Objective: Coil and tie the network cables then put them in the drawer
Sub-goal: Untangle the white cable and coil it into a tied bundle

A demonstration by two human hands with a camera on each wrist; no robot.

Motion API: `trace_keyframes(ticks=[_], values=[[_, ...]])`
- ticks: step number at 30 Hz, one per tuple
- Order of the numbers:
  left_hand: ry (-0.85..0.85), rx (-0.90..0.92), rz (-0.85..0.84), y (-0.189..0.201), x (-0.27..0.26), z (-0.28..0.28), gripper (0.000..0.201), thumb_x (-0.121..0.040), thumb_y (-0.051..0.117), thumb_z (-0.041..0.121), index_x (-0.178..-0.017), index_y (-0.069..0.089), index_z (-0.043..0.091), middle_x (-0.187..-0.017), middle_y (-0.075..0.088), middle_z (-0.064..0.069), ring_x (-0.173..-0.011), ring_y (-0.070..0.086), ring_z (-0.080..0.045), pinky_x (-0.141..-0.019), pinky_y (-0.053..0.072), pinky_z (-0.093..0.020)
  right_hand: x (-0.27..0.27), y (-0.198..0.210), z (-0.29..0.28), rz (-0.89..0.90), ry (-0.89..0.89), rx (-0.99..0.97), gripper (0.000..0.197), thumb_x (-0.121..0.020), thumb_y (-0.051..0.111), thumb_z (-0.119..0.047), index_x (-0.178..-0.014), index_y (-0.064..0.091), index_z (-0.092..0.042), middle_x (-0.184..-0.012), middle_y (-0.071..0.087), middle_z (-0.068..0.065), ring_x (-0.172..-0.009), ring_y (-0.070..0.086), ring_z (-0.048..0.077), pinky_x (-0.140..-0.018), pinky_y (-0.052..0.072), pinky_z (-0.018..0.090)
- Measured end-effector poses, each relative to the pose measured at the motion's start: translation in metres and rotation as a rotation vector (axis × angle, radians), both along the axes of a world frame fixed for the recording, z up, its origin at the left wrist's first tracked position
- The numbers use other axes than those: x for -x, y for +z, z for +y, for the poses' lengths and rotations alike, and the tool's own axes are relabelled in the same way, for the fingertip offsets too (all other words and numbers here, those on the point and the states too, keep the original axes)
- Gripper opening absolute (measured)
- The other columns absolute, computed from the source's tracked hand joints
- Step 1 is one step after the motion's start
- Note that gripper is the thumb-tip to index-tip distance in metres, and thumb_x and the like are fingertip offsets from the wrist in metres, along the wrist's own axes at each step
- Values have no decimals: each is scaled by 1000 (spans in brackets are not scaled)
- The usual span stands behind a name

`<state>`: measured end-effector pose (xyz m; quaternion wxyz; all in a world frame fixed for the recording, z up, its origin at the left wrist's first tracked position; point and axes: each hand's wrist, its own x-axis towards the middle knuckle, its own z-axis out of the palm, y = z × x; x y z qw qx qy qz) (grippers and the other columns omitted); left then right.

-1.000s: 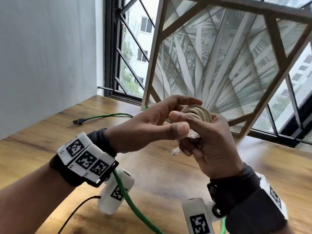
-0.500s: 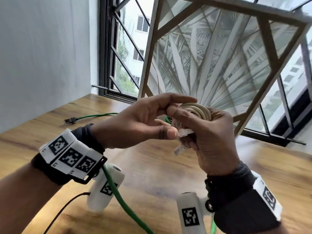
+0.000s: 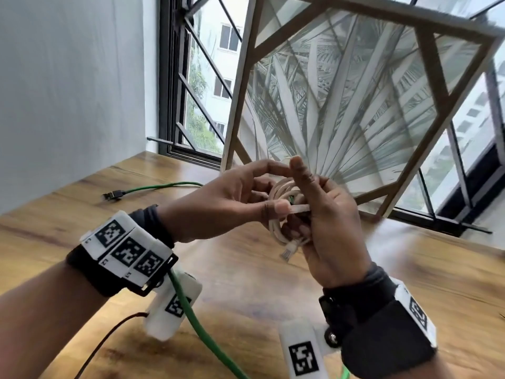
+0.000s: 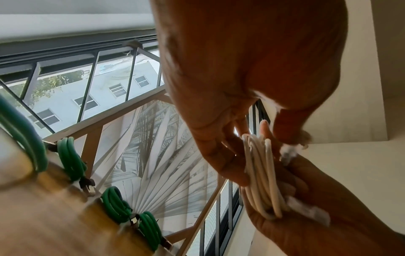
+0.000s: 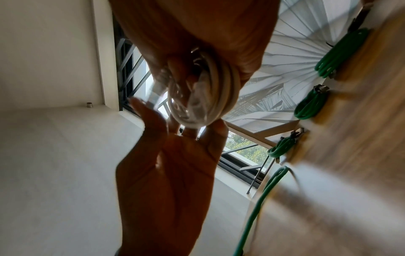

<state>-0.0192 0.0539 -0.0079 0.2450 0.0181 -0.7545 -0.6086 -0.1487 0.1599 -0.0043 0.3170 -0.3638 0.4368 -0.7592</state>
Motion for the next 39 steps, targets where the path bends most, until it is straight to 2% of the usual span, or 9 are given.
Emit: trace_keyframes(ticks=[3, 11, 18, 20, 22, 26, 30, 33, 39], values=[[85, -23, 46, -3, 6, 4, 44, -98, 58, 16, -141, 50, 10, -112, 69, -25, -99, 74, -29, -86, 63, -43, -2, 1, 1, -41, -18, -19, 69, -95, 69, -37, -129, 44, 18, -70, 58, 13, -38, 49, 10, -34, 38, 21], [59, -115, 11, -9, 8, 0, 54, -92, 64, 12, -144, 53, 8, -131, 67, -25, -112, 69, -35, -101, 53, -60, 1, 4, 3, -63, 46, -95, 42, -100, 62, -38, -114, 58, 1, -55, 56, 2, -33, 49, 6, -32, 38, 18], [-9, -85, 18, -7, 2, -10, 58, -89, 73, 1, -145, 59, 10, -132, 67, -27, -125, 62, -51, -110, 45, -67, 3, 4, 4, -35, 74, -111, 37, -92, 76, -29, -116, 53, -10, -73, 59, 15, -36, 40, 12, -36, 32, 20], [43, -73, 48, -6, 3, -9, 57, -85, 81, 0, -138, 66, 11, -123, 72, -20, -103, 69, -38, -91, 57, -47, 3, 3, 3, -25, 106, -107, 47, -91, 77, -30, -114, 53, 3, -76, 56, 21, -42, 36, 17, -39, 30, 22], [118, -56, 93, -6, 5, -5, 54, -82, 81, 2, -133, 69, 11, -109, 74, -11, -82, 64, -21, -65, 51, -24, 5, 4, 3, -44, 134, -111, 40, -89, 73, -27, -109, 53, 1, -62, 52, 9, -41, 33, 13, -42, 27, 23], [260, 39, 192, -7, 9, 2, 43, -84, 81, 7, -126, 73, 11, -98, 75, -9, -67, 61, -13, -55, 44, -15, 5, 5, 3, -73, 192, -78, 20, -84, 65, -8, -95, 51, -14, -56, 39, -2, -44, 30, 10, -46, 26, 24], [410, 176, 254, -5, 9, 0, 33, -85, 84, 13, -117, 76, 14, -104, 78, -7, -77, 74, -18, -59, 54, -16, 8, 4, 1, -144, 262, 42, 31, -77, 48, 3, -102, 45, -16, -69, 50, 7, -55, 46, 14, -49, 41, 25], [560, 292, 268, -6, 6, -6, 32, -88, 84, 12, -117, 77, 23, -107, 80, 3, -84, 78, -16, -64, 60, -25, 10, 0, -2, 4, 266, 71, 37, -83, 52, 3, -116, 45, -13, -89, 64, 15, -71, 61, 19, -62, 52, 30], [600, 355, 252, -6, 2, -10, 34, -90, 79, 12, -120, 76, 29, -97, 80, 2, -60, 74, -36, -33, 50, -38, 13, -3, -4, 110, 290, 66, 42, -95, 59, -19, -133, 46, -9, -98, 61, 18, -80, 61, 22, -70, 54, 31]])
